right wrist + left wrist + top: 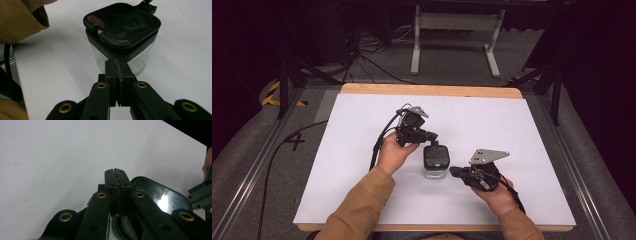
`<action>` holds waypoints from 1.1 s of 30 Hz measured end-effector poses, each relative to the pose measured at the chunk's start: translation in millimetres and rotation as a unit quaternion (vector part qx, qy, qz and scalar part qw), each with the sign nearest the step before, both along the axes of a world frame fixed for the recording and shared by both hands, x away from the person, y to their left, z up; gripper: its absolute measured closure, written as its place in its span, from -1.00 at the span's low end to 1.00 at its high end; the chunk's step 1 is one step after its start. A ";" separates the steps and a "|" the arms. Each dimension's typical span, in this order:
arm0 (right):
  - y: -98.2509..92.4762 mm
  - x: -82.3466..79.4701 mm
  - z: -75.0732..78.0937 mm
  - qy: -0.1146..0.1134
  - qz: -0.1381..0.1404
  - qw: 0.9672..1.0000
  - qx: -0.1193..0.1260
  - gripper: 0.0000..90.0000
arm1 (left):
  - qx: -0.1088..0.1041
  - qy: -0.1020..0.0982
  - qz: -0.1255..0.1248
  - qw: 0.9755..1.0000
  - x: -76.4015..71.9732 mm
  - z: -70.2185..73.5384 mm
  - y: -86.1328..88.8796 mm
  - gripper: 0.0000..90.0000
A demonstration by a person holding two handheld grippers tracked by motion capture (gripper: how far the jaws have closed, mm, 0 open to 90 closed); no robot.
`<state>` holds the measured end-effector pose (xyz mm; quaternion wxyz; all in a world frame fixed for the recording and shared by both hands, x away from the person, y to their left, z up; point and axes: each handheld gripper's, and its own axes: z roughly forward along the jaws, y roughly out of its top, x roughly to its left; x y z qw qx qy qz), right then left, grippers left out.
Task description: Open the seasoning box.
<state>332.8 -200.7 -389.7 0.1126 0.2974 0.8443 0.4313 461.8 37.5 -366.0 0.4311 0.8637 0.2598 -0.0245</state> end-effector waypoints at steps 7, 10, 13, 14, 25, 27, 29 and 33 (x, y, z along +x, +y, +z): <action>6.3 1.3 -1.9 -0.008 -0.004 1.000 0.007 0.98 | 0.001 0.002 -0.001 1.000 0.0 -0.1 0.6 0.99; 7.1 1.8 -2.2 -0.007 -0.006 1.000 0.015 0.99 | 0.001 0.004 -0.001 1.000 -0.2 -0.1 0.9 0.99; 6.8 2.3 -0.8 -0.011 -0.011 1.000 0.022 0.99 | -0.005 0.003 -0.001 1.000 0.5 -1.0 1.2 0.99; 6.5 2.4 -0.4 -0.012 -0.011 1.000 0.024 0.99 | -0.005 0.003 -0.001 1.000 0.4 -1.0 1.3 0.99; 6.1 2.5 5.2 -0.027 -0.014 0.999 0.035 0.99 | -0.016 -0.029 0.016 0.999 -14.7 18.2 14.5 0.93; 5.8 3.7 7.6 -0.029 -0.013 0.999 0.038 0.99 | -0.021 -0.034 0.020 0.999 -21.1 23.3 21.1 0.93; 5.4 5.7 9.5 -0.033 -0.012 0.999 0.041 0.99 | -0.028 -0.037 0.019 0.999 -26.9 28.0 28.2 0.93; 6.0 9.0 12.2 -0.036 -0.010 0.998 0.047 0.99 | -0.040 -0.038 0.021 0.998 -37.0 34.1 37.6 0.93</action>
